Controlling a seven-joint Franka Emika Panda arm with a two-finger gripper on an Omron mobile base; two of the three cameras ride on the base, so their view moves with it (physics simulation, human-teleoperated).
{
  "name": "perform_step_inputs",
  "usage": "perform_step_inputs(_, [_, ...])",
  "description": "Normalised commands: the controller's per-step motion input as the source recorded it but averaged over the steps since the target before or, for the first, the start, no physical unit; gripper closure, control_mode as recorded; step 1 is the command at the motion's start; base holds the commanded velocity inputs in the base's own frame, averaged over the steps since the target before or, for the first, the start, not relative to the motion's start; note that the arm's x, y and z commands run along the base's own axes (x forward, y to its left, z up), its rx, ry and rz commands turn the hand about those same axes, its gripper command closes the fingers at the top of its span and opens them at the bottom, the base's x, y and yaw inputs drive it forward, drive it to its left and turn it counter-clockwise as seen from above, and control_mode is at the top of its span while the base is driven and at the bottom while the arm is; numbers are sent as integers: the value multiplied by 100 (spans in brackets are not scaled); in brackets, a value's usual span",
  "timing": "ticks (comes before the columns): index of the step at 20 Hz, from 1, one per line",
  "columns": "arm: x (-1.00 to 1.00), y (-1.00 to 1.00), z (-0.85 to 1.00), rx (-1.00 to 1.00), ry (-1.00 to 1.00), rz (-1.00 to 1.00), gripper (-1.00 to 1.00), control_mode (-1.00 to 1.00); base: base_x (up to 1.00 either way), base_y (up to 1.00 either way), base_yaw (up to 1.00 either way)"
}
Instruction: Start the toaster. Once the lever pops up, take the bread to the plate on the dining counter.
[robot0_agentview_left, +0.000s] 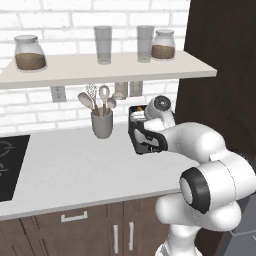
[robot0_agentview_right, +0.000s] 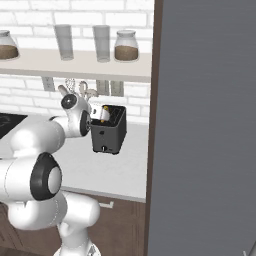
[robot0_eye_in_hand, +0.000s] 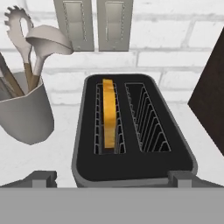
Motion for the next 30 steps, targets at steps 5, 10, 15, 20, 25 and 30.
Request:
perform_step_inputs(5, [25,0,-20,0,0,0,-100,-100,0,0,0])
perform_step_inputs(10, [32,0,-23,0,0,0,-100,-100,0,0,0])
perform_step_inputs(15, [38,0,-22,0,0,0,-100,-100,0,0,0])
perform_step_inputs(20, [42,0,-22,0,0,0,-100,-100,0,0,0])
perform_step_inputs(25, [39,0,-16,0,0,0,-100,-100,0,0,0])
perform_step_inputs(30, [30,0,-12,-1,0,0,100,-100,0,0,0])
